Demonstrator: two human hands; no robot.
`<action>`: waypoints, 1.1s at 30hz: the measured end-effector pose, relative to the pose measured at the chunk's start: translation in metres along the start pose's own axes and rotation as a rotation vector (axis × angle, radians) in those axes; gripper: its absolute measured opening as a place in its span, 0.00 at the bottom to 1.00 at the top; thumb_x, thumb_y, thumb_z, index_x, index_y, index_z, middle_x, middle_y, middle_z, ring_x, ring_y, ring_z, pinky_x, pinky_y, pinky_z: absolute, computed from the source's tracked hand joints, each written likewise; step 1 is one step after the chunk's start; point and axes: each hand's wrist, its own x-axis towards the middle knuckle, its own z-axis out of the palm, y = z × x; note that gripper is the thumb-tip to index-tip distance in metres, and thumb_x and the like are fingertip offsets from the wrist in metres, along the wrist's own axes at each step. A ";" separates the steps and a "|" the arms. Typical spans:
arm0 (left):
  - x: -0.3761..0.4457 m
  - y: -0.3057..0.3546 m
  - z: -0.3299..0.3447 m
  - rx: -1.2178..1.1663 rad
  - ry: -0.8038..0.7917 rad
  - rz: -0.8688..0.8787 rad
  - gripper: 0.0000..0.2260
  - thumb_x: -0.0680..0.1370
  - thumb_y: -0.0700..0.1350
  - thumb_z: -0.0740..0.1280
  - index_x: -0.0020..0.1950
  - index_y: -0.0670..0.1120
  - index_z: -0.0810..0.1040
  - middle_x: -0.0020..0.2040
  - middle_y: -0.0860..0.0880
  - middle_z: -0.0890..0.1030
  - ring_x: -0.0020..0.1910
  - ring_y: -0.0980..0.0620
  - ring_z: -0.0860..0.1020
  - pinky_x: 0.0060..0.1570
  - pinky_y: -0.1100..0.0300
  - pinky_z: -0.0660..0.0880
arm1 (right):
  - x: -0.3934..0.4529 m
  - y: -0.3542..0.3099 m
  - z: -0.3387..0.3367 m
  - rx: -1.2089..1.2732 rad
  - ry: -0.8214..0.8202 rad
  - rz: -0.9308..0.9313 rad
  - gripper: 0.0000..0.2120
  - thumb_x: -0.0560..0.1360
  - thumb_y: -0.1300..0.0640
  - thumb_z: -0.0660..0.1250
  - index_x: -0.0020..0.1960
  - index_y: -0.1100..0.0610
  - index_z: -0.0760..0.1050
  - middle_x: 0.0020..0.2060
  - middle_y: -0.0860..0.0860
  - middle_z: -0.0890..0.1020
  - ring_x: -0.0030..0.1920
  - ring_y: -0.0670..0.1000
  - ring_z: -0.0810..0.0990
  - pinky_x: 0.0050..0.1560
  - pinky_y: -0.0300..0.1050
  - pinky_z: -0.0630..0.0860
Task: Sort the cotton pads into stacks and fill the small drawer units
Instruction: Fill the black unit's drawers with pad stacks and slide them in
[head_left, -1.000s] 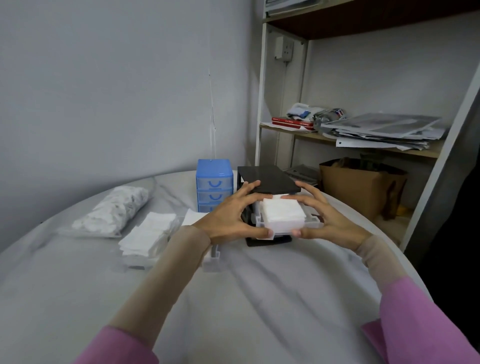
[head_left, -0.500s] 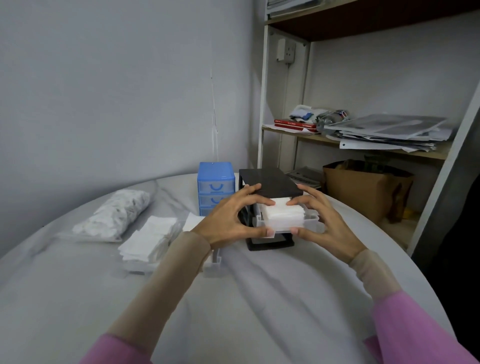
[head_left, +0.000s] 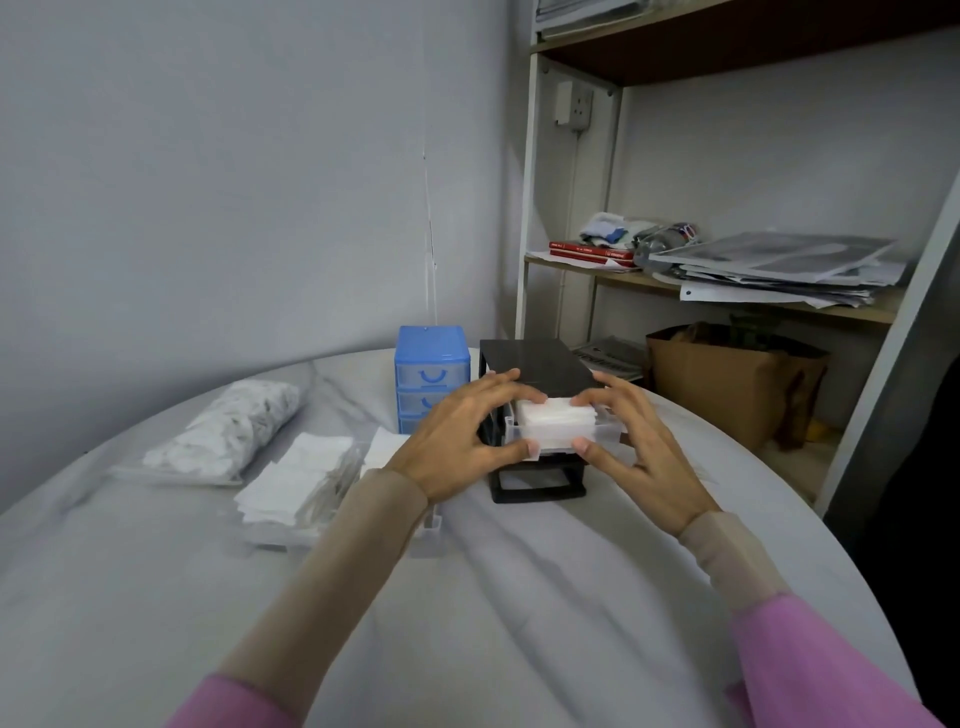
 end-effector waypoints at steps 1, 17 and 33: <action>0.000 0.000 0.001 -0.012 0.012 0.002 0.17 0.73 0.49 0.70 0.59 0.62 0.71 0.73 0.55 0.65 0.72 0.56 0.61 0.71 0.50 0.59 | 0.000 -0.001 0.000 -0.024 0.011 -0.002 0.11 0.73 0.40 0.62 0.54 0.37 0.66 0.69 0.45 0.63 0.64 0.40 0.61 0.55 0.23 0.57; 0.001 -0.002 0.013 0.150 0.098 0.029 0.12 0.78 0.49 0.63 0.62 0.56 0.73 0.72 0.54 0.65 0.71 0.54 0.61 0.71 0.48 0.56 | 0.002 0.007 0.009 -0.215 0.173 -0.072 0.12 0.75 0.41 0.57 0.53 0.45 0.71 0.64 0.52 0.72 0.60 0.48 0.67 0.59 0.45 0.62; 0.001 0.002 0.019 0.074 0.260 0.018 0.20 0.75 0.46 0.69 0.63 0.50 0.67 0.62 0.54 0.75 0.62 0.55 0.70 0.66 0.54 0.65 | 0.004 0.009 0.012 -0.168 0.312 -0.081 0.13 0.72 0.46 0.64 0.55 0.48 0.68 0.52 0.43 0.71 0.53 0.42 0.67 0.52 0.41 0.66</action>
